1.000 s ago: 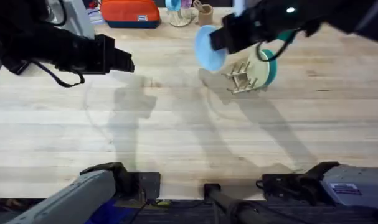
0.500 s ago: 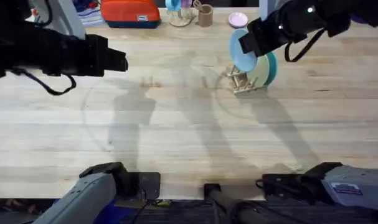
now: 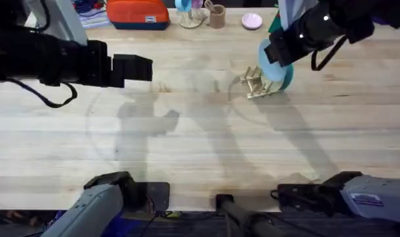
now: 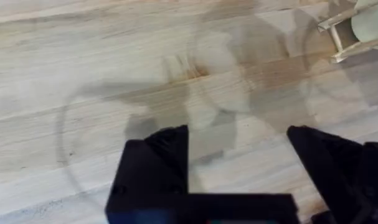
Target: Pick up the plates from the table one by one and place each into a slot on the dish rack.
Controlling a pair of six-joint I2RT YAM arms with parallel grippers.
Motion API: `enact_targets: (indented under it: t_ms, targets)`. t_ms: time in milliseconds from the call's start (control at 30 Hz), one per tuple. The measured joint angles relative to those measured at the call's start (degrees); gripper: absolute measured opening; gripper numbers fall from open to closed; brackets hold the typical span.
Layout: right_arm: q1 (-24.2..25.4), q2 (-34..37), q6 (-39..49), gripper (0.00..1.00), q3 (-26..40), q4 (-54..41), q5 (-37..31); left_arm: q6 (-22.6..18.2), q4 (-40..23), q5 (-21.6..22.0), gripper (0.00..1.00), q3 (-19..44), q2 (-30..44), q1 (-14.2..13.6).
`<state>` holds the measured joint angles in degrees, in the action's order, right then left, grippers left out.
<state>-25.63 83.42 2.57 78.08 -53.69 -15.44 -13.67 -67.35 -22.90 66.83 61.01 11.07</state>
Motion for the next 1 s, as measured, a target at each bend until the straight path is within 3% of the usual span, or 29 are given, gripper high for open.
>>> enact_targets:
  t_ms: [1000]
  targets:
    - [0.04,1.62,-5.1,0.029,0.0,0.15,-3.02,-0.07,-0.42,0.02,0.995,0.0,0.0,0.0]
